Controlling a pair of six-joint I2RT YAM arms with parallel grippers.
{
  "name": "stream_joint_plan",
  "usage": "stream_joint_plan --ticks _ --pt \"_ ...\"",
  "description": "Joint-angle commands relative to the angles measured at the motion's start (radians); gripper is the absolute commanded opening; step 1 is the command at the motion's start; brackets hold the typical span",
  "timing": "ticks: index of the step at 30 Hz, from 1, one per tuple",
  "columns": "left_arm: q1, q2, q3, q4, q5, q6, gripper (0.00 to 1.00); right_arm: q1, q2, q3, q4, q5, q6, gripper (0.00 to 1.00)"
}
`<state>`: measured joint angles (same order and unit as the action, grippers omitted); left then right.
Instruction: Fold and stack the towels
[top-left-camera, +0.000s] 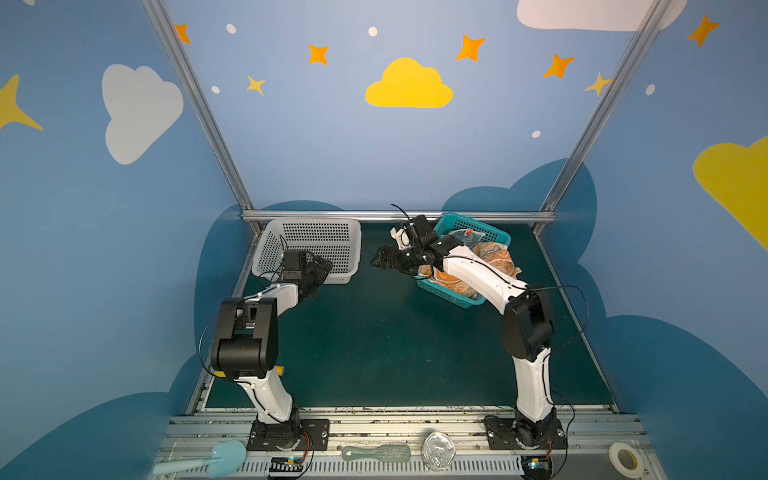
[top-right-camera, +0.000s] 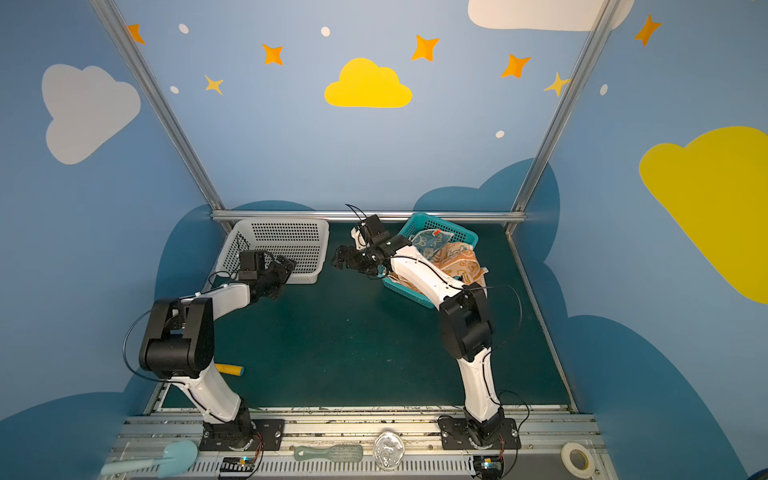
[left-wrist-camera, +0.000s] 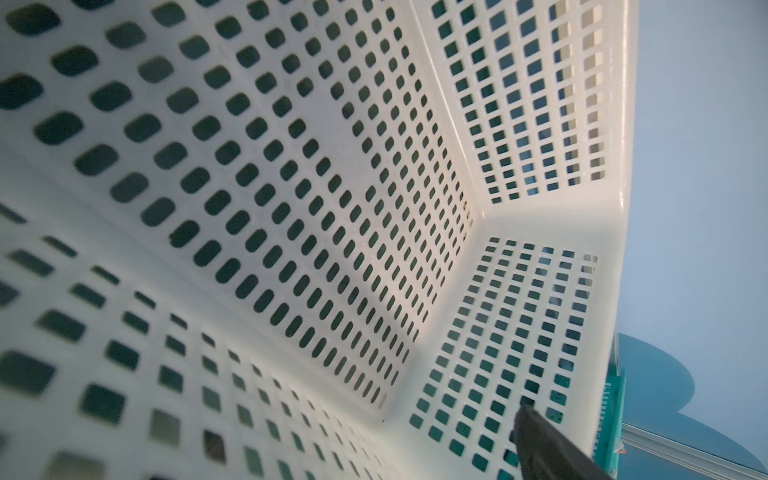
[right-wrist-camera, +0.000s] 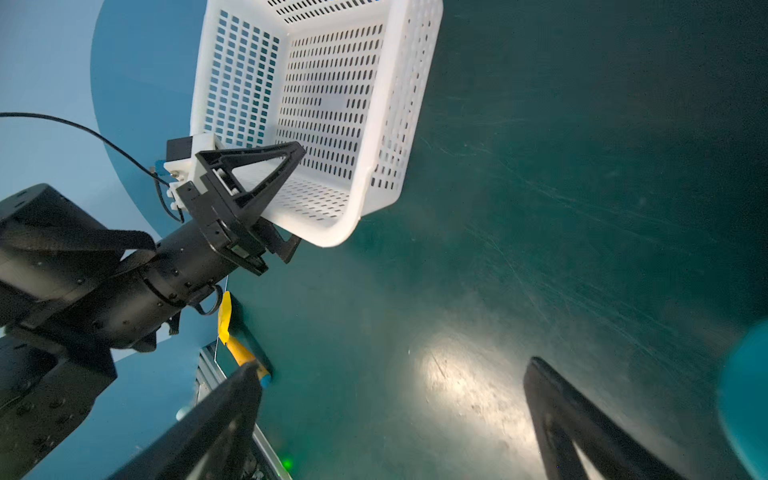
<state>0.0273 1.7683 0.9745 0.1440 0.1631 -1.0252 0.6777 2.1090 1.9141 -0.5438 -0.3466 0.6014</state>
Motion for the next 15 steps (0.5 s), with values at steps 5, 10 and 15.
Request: stream_joint_plan --ticks 5,10,15 --pt "0.035 -0.114 -0.03 -0.055 0.018 0.017 1.0 0.025 0.163 0.22 -0.037 -0.021 0.013 0.98" --pt "0.058 -0.248 -0.092 -0.126 0.047 0.027 1.0 0.046 0.284 0.349 -0.001 -0.031 0.054 0.98" --pt "0.097 -0.35 -0.136 -0.192 0.135 0.039 1.0 0.06 0.397 0.465 0.043 -0.023 0.094 0.98"
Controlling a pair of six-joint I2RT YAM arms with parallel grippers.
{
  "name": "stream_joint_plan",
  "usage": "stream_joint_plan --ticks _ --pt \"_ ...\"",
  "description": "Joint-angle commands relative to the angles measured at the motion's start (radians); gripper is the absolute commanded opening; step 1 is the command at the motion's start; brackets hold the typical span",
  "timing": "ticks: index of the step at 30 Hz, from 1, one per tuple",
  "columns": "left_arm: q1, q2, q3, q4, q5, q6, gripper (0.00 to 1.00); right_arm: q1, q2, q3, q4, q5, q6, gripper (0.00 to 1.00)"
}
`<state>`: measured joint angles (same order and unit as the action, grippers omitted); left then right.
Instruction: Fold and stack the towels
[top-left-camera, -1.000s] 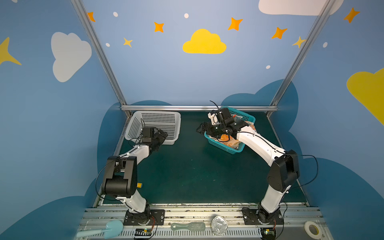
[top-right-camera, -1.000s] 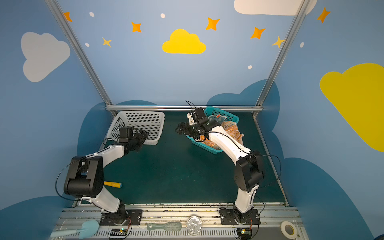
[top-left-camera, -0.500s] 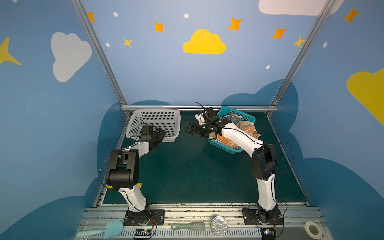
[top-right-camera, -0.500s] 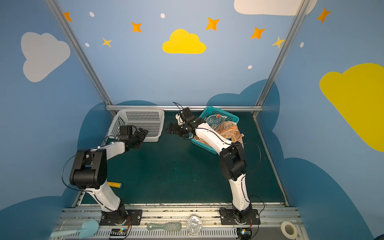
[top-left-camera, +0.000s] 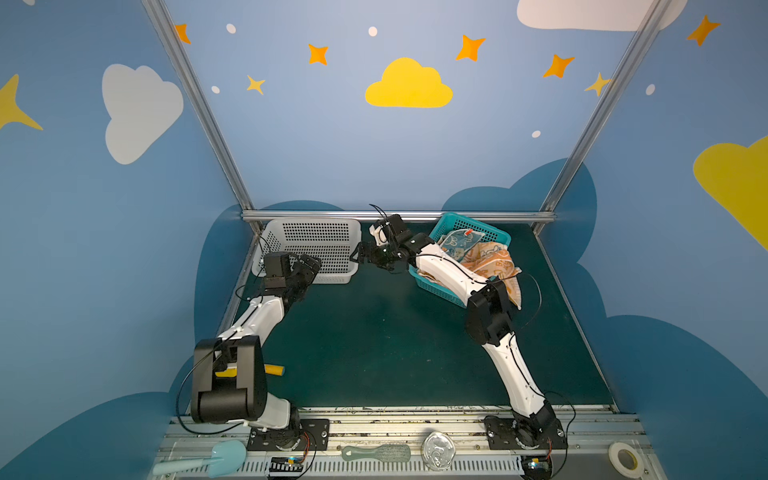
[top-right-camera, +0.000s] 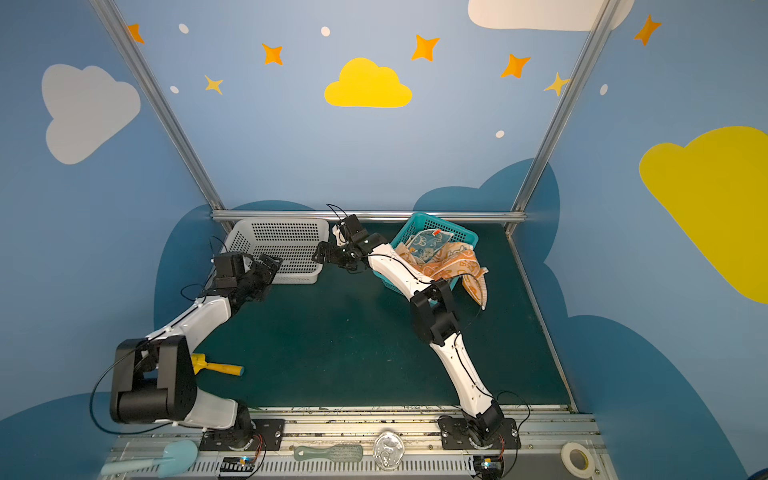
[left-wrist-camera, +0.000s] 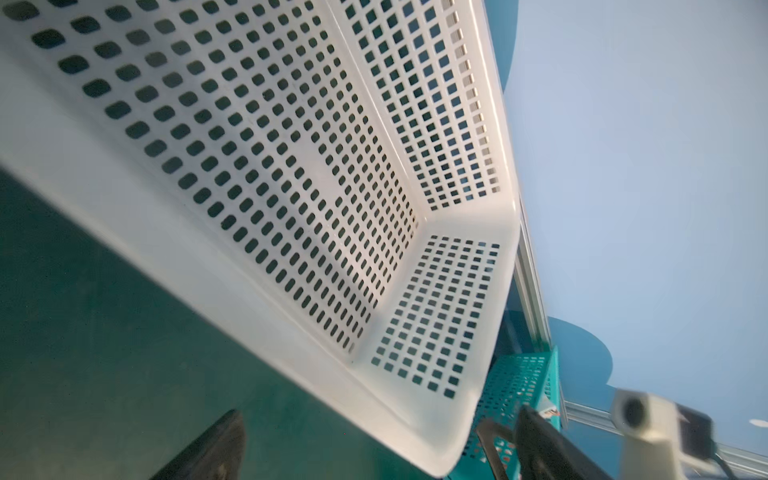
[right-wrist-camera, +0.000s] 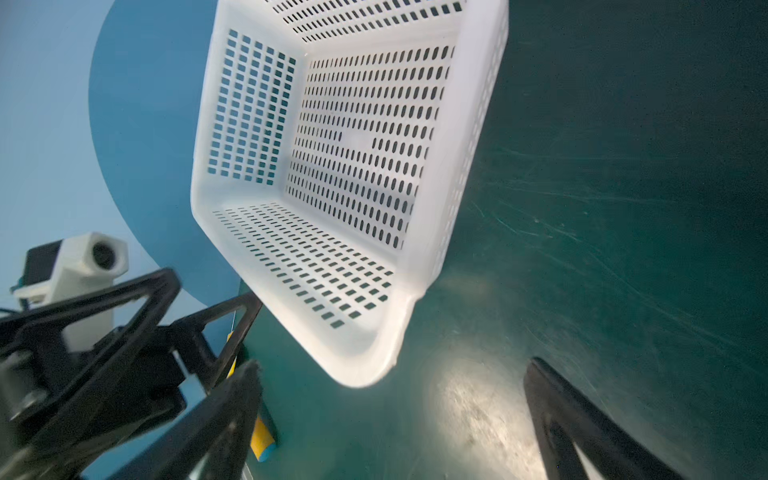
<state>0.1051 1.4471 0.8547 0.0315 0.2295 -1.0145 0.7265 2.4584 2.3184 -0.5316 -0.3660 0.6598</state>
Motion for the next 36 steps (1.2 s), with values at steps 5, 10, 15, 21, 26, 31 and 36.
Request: stream_joint_plan --ticks 5,10,15,21,26,31,36 --pt "0.024 -0.106 -0.014 -0.172 0.098 0.091 1.0 0.019 0.146 0.144 0.11 -0.024 0.077 0.98" --pt "0.024 -0.167 -0.061 -0.147 0.104 0.098 1.0 0.038 0.234 0.252 0.162 -0.016 0.107 0.98" --pt "0.048 -0.16 -0.04 -0.153 0.123 0.104 1.0 0.046 0.293 0.322 0.196 -0.012 0.137 0.98" --pt "0.057 -0.154 -0.03 -0.139 0.157 0.081 1.0 0.056 0.378 0.396 0.247 -0.011 0.196 0.98" --pt "0.061 -0.173 -0.052 -0.134 0.153 0.08 1.0 0.08 0.429 0.447 0.332 -0.006 0.236 0.98" --pt "0.061 -0.168 -0.055 -0.13 0.159 0.086 1.0 0.076 0.428 0.447 0.399 -0.023 0.262 0.98" --pt "0.062 -0.187 -0.058 -0.129 0.144 0.098 1.0 0.054 0.342 0.424 0.273 -0.035 0.165 0.98"
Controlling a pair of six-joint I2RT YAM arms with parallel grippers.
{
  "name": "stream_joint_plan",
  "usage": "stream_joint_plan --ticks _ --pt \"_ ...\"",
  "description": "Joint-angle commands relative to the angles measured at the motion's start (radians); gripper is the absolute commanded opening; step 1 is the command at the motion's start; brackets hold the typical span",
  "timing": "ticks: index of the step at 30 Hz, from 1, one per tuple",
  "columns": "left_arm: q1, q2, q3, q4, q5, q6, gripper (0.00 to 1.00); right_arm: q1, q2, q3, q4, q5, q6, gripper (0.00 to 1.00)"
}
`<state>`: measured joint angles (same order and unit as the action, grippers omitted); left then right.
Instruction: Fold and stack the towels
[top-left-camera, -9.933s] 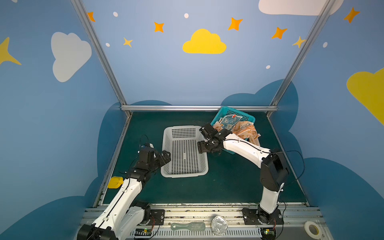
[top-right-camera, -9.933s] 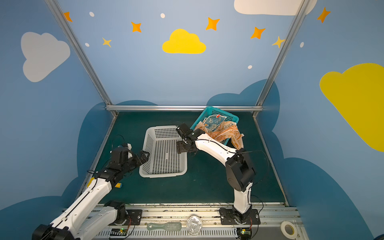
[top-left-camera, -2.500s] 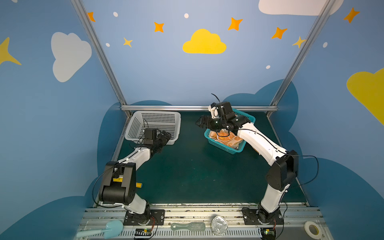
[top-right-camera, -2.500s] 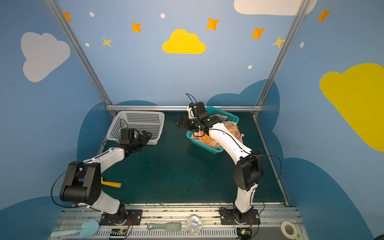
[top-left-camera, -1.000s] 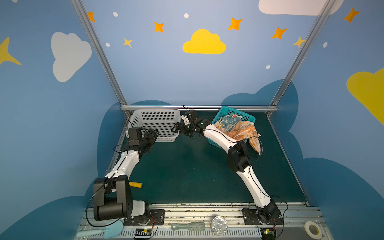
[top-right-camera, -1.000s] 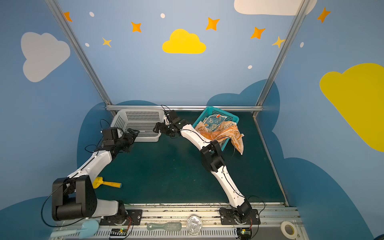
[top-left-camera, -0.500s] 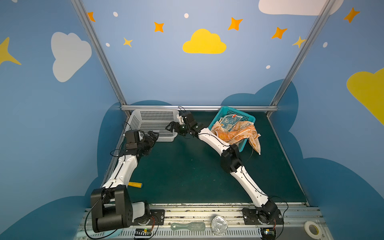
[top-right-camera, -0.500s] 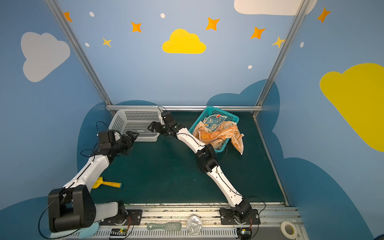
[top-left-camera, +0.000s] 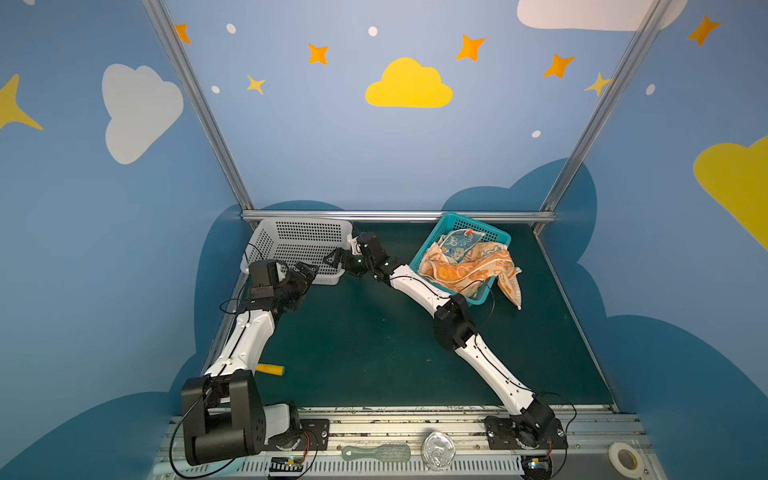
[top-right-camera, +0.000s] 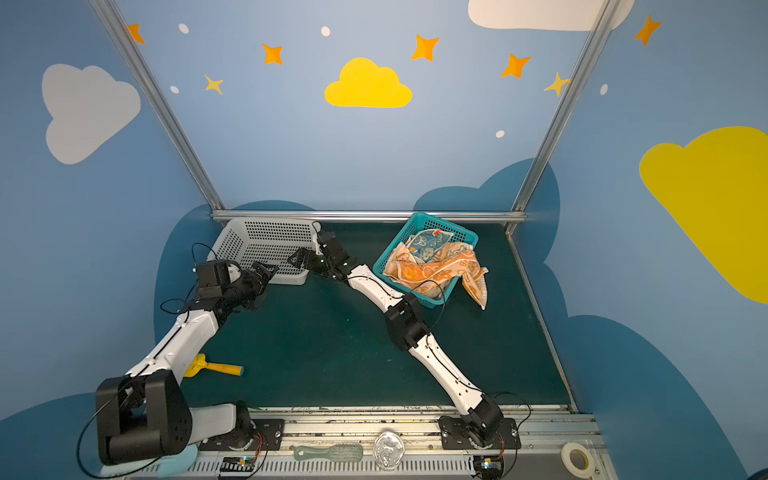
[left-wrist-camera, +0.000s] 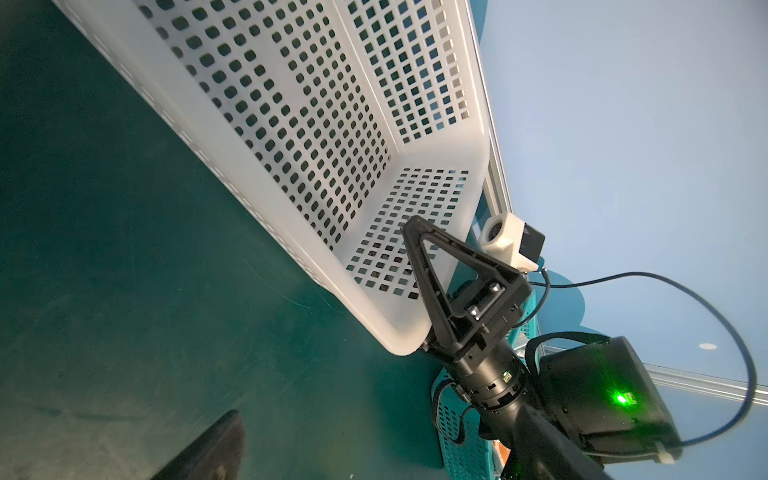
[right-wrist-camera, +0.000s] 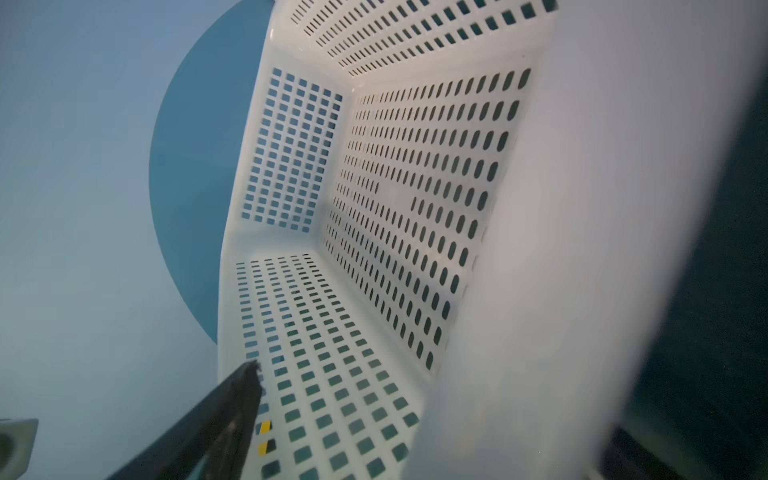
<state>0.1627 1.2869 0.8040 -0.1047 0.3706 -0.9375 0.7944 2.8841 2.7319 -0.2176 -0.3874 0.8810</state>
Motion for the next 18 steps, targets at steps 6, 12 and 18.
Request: stream_joint_plan --ticks 6,12,18 --pt "-0.039 -0.056 -0.002 0.027 -0.01 0.045 1.0 -0.059 -0.316 -0.207 -0.179 0.036 -0.183 0.98" --pt "-0.149 -0.063 0.036 0.025 -0.039 0.084 1.0 -0.115 -0.578 -0.406 -0.374 0.163 -0.33 0.98" --pt "-0.349 0.0 0.129 0.041 -0.111 0.14 1.0 -0.209 -0.879 -0.708 -0.477 0.297 -0.392 0.98"
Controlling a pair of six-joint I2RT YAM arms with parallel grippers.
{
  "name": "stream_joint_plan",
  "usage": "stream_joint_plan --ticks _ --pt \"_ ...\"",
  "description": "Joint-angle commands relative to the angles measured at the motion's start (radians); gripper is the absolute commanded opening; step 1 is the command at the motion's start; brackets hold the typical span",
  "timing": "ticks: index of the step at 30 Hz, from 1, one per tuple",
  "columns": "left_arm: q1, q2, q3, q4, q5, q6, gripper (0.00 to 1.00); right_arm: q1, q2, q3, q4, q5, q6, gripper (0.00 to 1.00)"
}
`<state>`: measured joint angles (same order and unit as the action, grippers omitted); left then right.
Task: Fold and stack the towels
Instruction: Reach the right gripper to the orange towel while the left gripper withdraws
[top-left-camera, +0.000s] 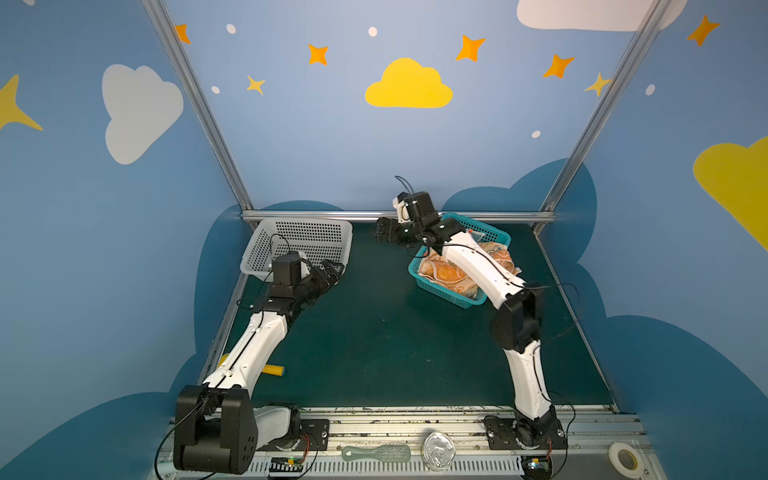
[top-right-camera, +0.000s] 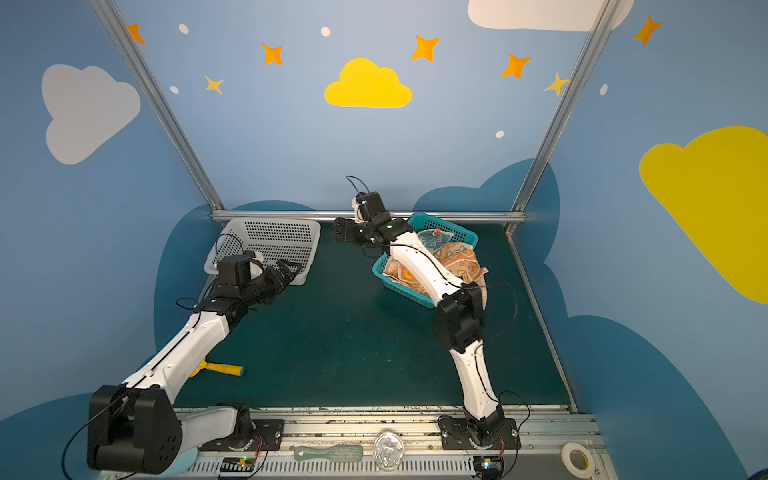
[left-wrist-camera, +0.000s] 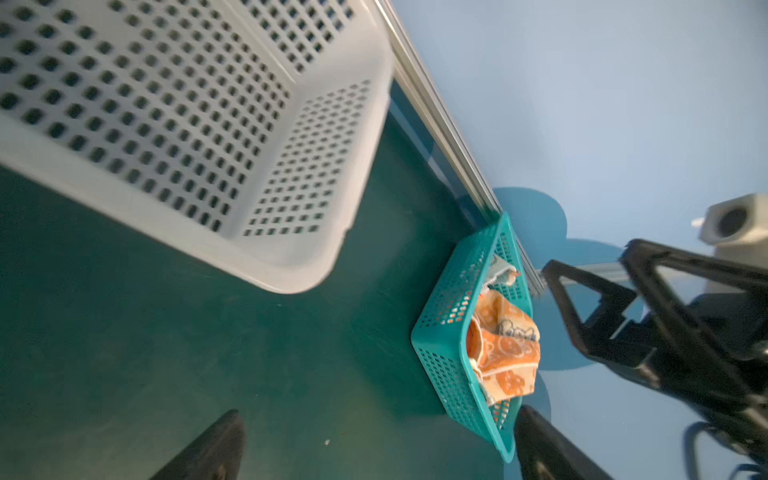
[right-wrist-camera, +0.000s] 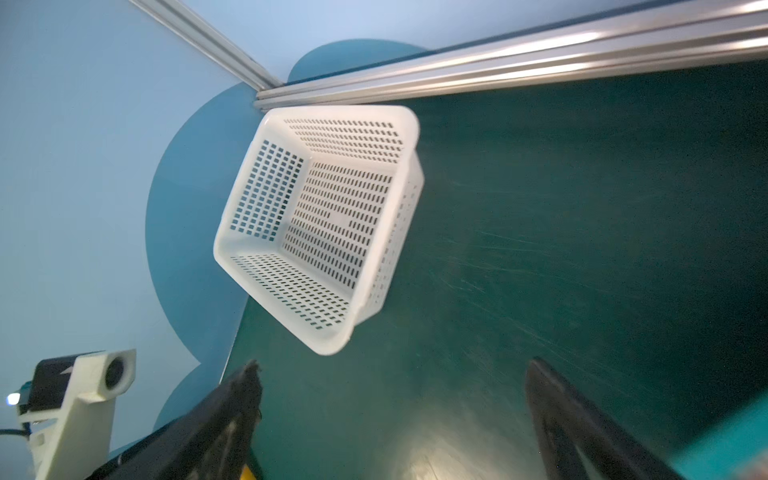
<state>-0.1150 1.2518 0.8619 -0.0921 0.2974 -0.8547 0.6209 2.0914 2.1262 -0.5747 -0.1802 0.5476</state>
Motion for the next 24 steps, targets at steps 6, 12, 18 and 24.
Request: stream_joint_plan --ticks 6,12,18,24 --pt "-0.179 0.274 0.313 0.0 0.014 0.084 1.0 -0.186 -0.366 -0.45 -0.128 0.177 -0.06 0.98" --pt "-0.23 0.545 0.593 -0.082 0.041 0.127 1.0 -0.393 -0.561 -0.709 -0.098 0.166 -0.018 0.98" --pt "-0.291 0.788 0.859 -0.161 0.069 0.165 1.0 -0.586 -0.618 -0.88 -0.053 0.094 0.097 0.98" --pt "-0.339 0.938 1.005 -0.166 0.091 0.151 1.0 -0.733 -0.605 -1.0 -0.026 0.026 0.176 0.98"
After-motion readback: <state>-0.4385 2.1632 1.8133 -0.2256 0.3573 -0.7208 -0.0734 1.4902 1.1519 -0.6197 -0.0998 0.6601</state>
